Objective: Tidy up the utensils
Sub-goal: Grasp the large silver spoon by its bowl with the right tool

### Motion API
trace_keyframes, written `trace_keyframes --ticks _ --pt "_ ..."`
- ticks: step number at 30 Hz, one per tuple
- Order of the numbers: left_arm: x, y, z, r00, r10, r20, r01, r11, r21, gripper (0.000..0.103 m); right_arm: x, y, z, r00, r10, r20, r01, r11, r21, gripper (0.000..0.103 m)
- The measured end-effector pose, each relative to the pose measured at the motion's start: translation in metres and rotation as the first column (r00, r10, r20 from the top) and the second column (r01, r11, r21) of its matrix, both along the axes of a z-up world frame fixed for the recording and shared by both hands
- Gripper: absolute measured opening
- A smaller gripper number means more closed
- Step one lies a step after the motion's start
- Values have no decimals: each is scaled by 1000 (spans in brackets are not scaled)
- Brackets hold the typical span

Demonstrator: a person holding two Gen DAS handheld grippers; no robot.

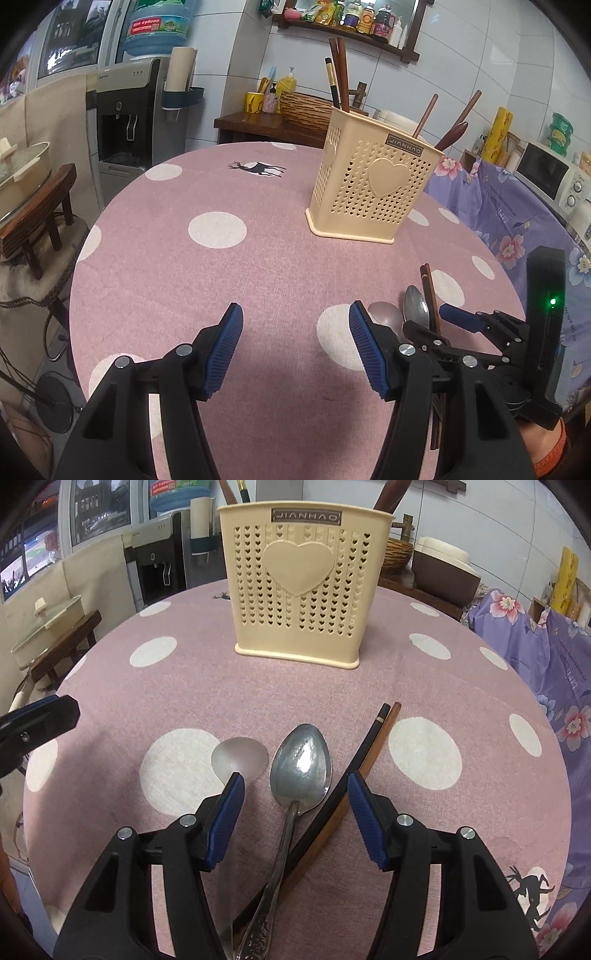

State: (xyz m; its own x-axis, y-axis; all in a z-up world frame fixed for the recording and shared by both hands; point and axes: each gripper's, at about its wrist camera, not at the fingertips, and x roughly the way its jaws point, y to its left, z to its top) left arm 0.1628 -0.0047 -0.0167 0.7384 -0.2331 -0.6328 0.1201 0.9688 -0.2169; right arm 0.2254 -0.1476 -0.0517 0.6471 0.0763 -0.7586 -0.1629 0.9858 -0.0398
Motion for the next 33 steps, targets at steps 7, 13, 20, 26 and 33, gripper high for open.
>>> trace_keyframes --ticks 7,13,20,26,33 --pt "-1 0 -2 1000 -6 -6 6 1000 -9 60 5 0 -4 1000 1 -22 -2 999 -33 58" --pt "-2 -2 -4 1000 -19 -13 19 1000 -13 61 14 4 -4 1000 13 -23 -14 998 -58 58" --pt "-2 -1 -6 999 -25 -22 25 1000 -19 61 25 10 -4 998 52 -37 -54 997 -54 39" --pt "-2 -4 -7 999 -32 -28 31 999 -17 61 23 8 -4 998 40 -38 -41 999 -15 38" --pt "-1 -11 -8 998 -53 -34 53 999 -8 61 2 -24 22 999 -23 36 22 1000 11 38"
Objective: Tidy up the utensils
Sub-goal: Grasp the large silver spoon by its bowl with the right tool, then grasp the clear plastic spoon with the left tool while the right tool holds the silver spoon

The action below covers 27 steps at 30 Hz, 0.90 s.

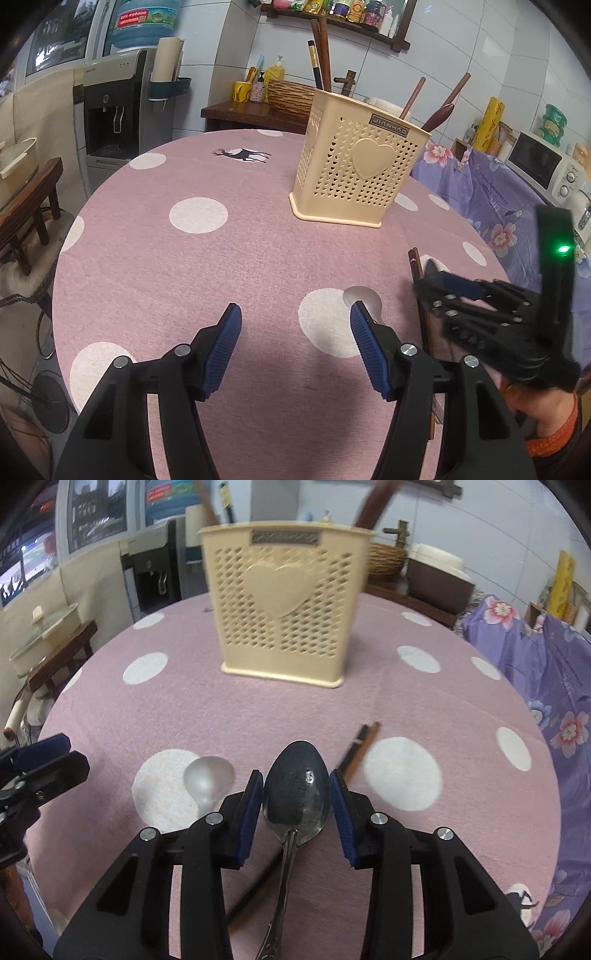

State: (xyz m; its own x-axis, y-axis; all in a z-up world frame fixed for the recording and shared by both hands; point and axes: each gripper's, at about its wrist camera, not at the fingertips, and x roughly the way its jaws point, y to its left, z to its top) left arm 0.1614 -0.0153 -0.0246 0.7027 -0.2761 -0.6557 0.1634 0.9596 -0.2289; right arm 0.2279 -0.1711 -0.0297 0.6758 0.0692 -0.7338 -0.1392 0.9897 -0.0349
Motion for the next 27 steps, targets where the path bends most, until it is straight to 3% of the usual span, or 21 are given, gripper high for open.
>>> trace_keyframes --ticks 7,13,17,20,24,27 --pt "9 -21 -2 997 -71 -24 72 997 14 61 -10 -64 -6 989 -147 -22 147 989 9 38" --pt "28 -73 -9 966 -241 -93 249 964 91 61 -8 -92 -26 973 -212 -87 216 976 42 38" --pt "38 -98 -12 951 -290 -103 303 941 149 58 -8 -96 -29 973 -214 -91 218 975 40 38" --pt "43 -98 -12 956 -272 -112 286 949 135 54 -8 -95 -30 973 -213 -88 216 976 36 38" --pt "44 -85 -17 977 -171 -125 191 966 172 53 -9 -94 -30 974 -212 -84 216 976 34 38" --pt "42 -80 -21 977 -144 -157 168 974 151 53 -10 -94 -30 973 -215 -84 219 975 34 38"
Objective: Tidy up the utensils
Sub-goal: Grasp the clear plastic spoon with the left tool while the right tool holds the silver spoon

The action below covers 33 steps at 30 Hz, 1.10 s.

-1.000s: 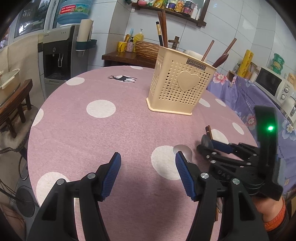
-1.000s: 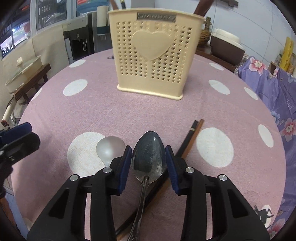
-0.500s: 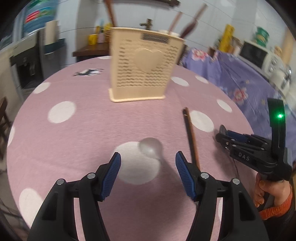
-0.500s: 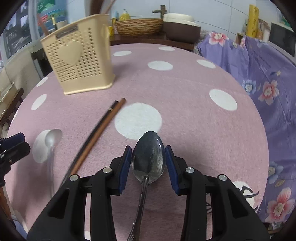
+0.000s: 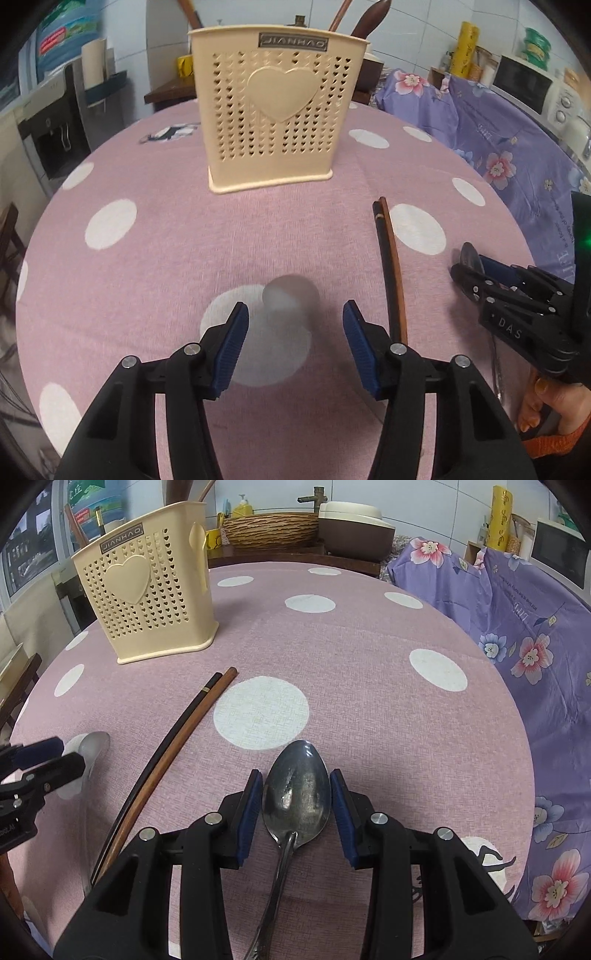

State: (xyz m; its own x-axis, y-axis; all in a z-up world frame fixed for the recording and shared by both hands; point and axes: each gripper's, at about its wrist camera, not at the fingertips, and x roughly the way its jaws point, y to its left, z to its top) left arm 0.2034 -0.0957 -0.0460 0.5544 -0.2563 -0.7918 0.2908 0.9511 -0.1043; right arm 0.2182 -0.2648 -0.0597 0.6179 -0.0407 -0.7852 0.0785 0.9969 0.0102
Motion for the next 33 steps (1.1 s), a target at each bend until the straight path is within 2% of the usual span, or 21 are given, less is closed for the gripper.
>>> trace_keyframes --ticks 7,12,15,22,28,33 --pt "7 -13 -9 999 29 -41 -28 999 23 53 -1 0 0 1000 -3 0 3 1000 6 38" --pt "15 -15 -9 998 51 -46 -50 998 23 45 -2 1 0 1000 -13 -3 13 1000 3 39" --pt "19 -18 -9 997 56 -45 -55 998 38 36 -4 2 1 1000 -26 -7 26 1000 0 40" --pt "23 -25 -9 998 39 -40 -37 998 49 36 -8 3 1 999 -47 -10 47 999 -2 40" --pt "28 -25 -9 999 32 -41 -31 999 16 36 -7 2 0 999 -44 -5 44 999 4 38" --pt "25 -16 5 999 44 31 -43 998 -45 36 -9 -2 6 999 -42 20 41 999 36 38"
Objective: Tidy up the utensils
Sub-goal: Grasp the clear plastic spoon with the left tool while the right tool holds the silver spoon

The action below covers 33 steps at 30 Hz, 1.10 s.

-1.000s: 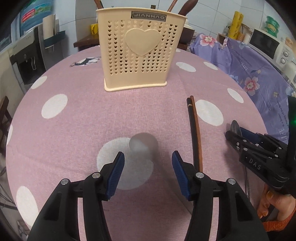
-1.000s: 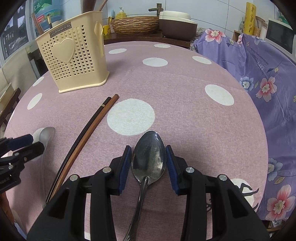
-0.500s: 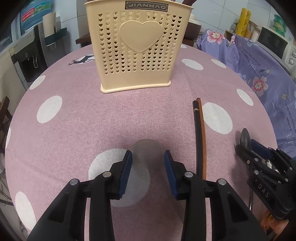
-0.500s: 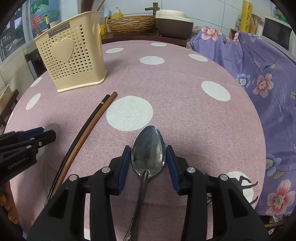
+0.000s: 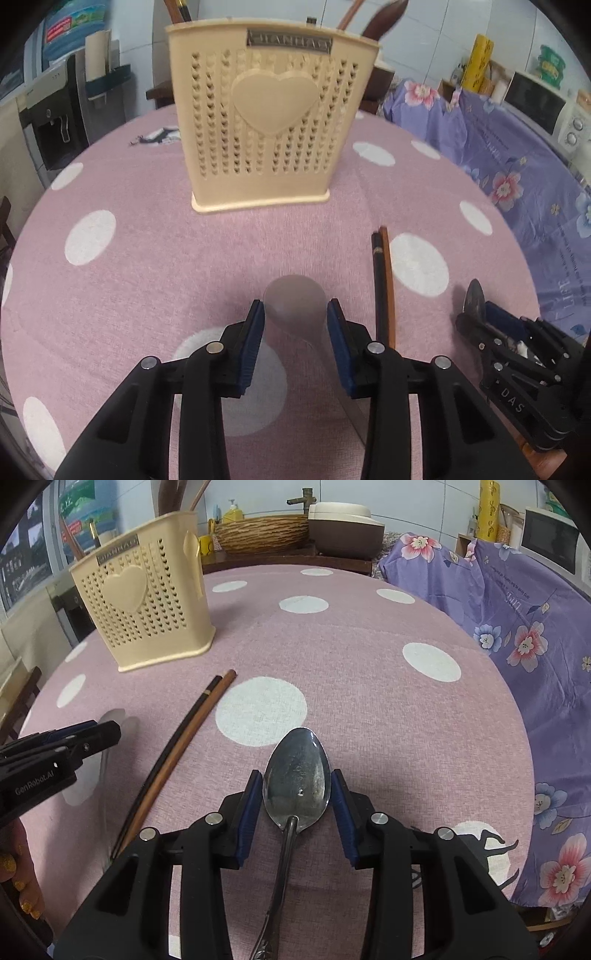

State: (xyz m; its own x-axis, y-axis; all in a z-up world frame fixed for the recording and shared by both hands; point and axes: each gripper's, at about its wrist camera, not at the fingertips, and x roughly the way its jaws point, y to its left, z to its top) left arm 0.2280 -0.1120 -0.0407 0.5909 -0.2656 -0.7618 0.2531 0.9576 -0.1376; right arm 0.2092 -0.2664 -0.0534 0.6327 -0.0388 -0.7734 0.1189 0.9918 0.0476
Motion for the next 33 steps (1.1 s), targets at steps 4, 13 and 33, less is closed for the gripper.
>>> trace_keyframes --ticks 4,13,33 --pt "-6 9 24 996 14 91 -12 1000 -19 35 -4 -3 16 999 5 47 -6 999 35 38" --pt "-15 27 63 978 9 207 -4 1000 -24 2 -16 -5 54 989 10 145 -22 997 80 38" --pt "9 -18 7 993 -116 29 115 993 18 38 -14 -7 41 993 7 119 -14 998 58 38"
